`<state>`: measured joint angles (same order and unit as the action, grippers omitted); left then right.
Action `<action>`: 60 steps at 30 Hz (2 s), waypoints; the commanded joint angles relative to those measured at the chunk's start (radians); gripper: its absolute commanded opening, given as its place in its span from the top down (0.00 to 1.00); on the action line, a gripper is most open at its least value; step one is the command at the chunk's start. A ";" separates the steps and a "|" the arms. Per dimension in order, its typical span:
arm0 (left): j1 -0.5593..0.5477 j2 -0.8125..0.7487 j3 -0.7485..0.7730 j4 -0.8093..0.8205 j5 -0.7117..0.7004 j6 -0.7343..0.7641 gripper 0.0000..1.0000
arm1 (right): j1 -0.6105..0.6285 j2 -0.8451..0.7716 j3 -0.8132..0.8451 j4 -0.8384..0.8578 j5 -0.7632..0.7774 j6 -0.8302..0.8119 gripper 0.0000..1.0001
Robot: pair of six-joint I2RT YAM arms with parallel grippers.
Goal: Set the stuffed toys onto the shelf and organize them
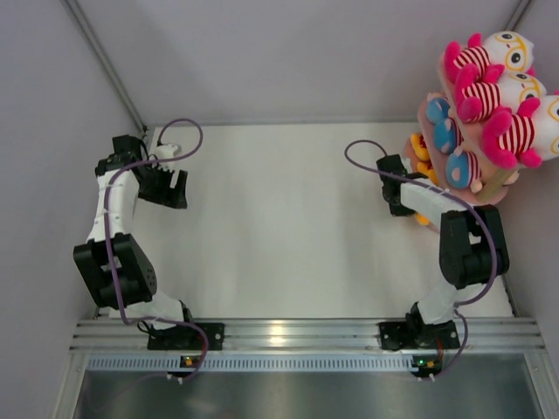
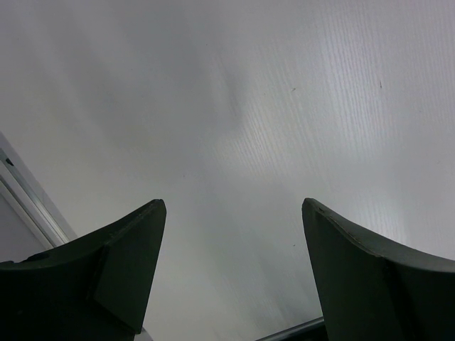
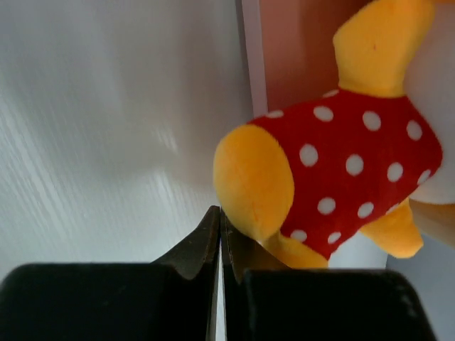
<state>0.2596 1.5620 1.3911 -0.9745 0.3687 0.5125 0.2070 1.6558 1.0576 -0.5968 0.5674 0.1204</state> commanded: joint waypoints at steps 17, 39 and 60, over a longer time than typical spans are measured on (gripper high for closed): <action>0.006 -0.043 -0.007 -0.009 -0.027 0.020 0.16 | -0.078 0.127 0.171 0.121 0.106 -0.014 1.00; -0.023 -0.155 -0.026 -0.009 -0.040 -0.132 0.13 | 0.419 -0.541 -0.267 0.509 -0.300 -0.019 0.00; -0.074 -0.592 -0.446 0.140 -0.198 -0.149 0.02 | 0.420 -1.216 -0.739 0.572 -0.208 0.082 0.01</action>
<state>0.1871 1.0149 0.9565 -0.9188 0.1970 0.3687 0.6266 0.4557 0.3134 -0.1020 0.3431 0.1841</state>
